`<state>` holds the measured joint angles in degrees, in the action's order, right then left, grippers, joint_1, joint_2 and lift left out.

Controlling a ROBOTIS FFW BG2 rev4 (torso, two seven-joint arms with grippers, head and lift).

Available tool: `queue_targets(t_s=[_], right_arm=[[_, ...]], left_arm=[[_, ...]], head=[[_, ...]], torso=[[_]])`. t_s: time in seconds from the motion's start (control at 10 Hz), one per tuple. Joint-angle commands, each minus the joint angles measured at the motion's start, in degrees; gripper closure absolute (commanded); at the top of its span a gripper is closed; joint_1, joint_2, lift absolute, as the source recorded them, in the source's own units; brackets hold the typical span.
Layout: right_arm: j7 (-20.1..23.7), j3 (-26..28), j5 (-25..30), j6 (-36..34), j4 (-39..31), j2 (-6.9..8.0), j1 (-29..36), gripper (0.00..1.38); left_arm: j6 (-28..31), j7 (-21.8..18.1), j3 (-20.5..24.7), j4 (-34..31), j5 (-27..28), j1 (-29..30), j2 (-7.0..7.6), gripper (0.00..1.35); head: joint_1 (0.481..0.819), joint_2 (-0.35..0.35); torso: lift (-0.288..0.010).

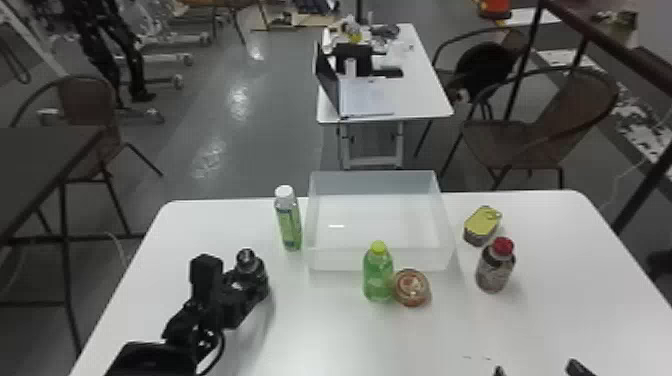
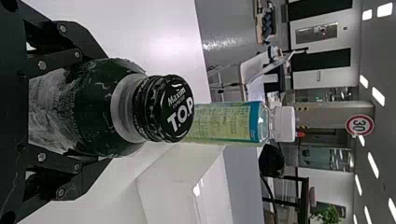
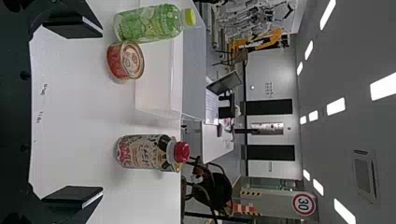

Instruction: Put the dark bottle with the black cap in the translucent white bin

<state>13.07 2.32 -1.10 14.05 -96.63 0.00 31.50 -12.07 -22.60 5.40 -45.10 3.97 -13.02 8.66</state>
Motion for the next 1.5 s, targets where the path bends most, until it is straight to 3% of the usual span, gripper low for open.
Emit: queue_targets(t_s=[0.0,0.2,0.4,0.6,0.8,0.9,1.2,1.4], right_arm=[[0.1,0.1,-0.1,0.0,0.0,0.05,0.1,0.11],[0.1,0.1,-0.5,0.0,0.4,0.05,0.1,0.11],[0.1,0.1,-0.7,0.0,0.5,0.05,0.1,0.11],[0.2,0.3,-0.9,0.0,0.6,0.05,0.0,0.11],[1.2,0.3,-0.8,-0.3,1.2,0.05,-1.0,0.11],[1.3,0.3,-0.9,-0.3,1.4,0.05,-1.2,0.11],[1.7,0.2,-1.0,-0.5,2.0,0.05,-1.9,0.11],[1.9,0.2,-1.1,-0.6,2.5,0.05,-2.4,0.11]], left_arm=[[3.7,1.2,-0.2,-8.3,2.4,2.8,-0.84,0.94],[9.9,5.2,-0.1,-25.0,6.4,10.0,-2.95,0.94],[14.8,6.5,-1.4,-37.7,9.5,14.4,-5.67,0.94],[16.4,5.4,-5.7,-41.5,8.7,13.1,-5.41,0.94],[18.0,3.0,-10.9,-40.5,7.1,8.0,-2.95,0.94],[16.9,1.3,-13.6,-37.5,6.8,4.6,-2.68,0.94],[13.2,-9.5,-15.2,-23.1,17.2,-5.5,-6.02,0.94],[8.9,-9.9,-18.1,-12.1,19.1,-11.0,-6.29,0.95]], head=[[0.695,0.094],[0.695,0.083],[0.695,0.07],[0.695,0.026],[0.695,-0.022],[0.695,-0.043],[0.695,-0.116],[0.695,-0.149]], torso=[[0.0],[0.0],[0.0],[0.0],[0.0],[0.0],[0.0],[0.0]])
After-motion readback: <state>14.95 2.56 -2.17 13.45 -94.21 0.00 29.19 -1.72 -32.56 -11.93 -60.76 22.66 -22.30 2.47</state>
